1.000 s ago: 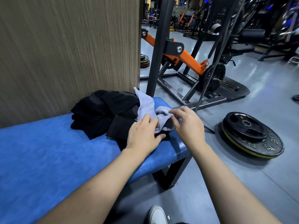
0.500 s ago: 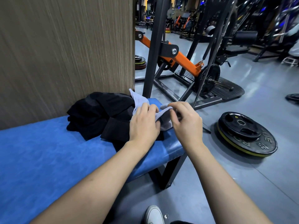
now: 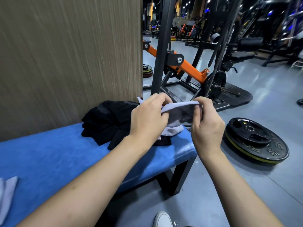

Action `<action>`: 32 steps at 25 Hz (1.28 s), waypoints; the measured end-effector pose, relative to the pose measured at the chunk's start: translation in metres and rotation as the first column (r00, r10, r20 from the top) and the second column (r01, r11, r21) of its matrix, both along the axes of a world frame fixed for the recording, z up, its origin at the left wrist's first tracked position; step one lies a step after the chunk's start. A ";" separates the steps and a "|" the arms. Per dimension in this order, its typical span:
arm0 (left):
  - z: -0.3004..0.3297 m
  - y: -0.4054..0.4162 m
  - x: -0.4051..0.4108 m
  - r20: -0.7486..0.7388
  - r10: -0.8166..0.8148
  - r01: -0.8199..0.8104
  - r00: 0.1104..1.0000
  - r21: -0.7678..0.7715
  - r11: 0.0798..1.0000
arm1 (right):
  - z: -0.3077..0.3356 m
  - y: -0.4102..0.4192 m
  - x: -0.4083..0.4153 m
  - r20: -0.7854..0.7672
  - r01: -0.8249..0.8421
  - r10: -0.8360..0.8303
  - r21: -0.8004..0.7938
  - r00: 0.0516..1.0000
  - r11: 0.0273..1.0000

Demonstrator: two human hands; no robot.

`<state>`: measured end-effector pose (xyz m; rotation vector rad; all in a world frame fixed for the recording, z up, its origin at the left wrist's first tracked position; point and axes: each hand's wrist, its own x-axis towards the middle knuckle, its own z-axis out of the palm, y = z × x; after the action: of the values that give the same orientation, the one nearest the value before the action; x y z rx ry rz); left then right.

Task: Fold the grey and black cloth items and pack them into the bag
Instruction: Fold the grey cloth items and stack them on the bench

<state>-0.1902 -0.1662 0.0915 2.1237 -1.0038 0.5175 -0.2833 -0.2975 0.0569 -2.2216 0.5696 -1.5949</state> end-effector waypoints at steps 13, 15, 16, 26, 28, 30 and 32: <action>-0.008 0.161 0.042 0.050 0.241 -0.246 0.969 0.154 0.957 | -0.016 0.061 0.038 -0.457 -0.449 0.391 -0.022 0.799 0.893; -0.017 0.187 0.046 0.023 0.296 -0.296 0.955 0.162 0.941 | -0.017 0.076 0.048 -0.497 -0.469 0.399 -0.020 0.771 0.883; -0.022 0.201 0.048 0.006 0.321 -0.317 0.947 0.162 0.934 | -0.017 0.085 0.054 -0.515 -0.479 0.402 -0.019 0.757 0.877; -0.068 0.302 0.054 -0.410 0.383 -0.395 0.828 0.058 0.917 | -0.021 0.159 0.096 -0.670 -0.541 0.564 0.278 0.483 0.794; -0.075 0.312 0.055 -0.519 0.288 -0.340 0.805 -0.006 0.940 | -0.020 0.165 0.100 -0.629 -0.546 0.625 0.353 0.462 0.759; -0.078 0.322 0.059 -0.520 0.252 -0.315 0.816 -0.034 0.948 | -0.021 0.170 0.106 -0.608 -0.561 0.651 0.372 0.455 0.740; -0.079 0.332 0.063 -0.504 0.235 -0.294 0.831 -0.040 0.955 | -0.024 0.172 0.112 -0.613 -0.579 0.643 0.343 0.459 0.740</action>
<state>-0.1274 0.1656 0.0125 2.1413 -0.3795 0.1322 -0.1716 -0.1257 0.0332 -2.4992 -0.0530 -0.3006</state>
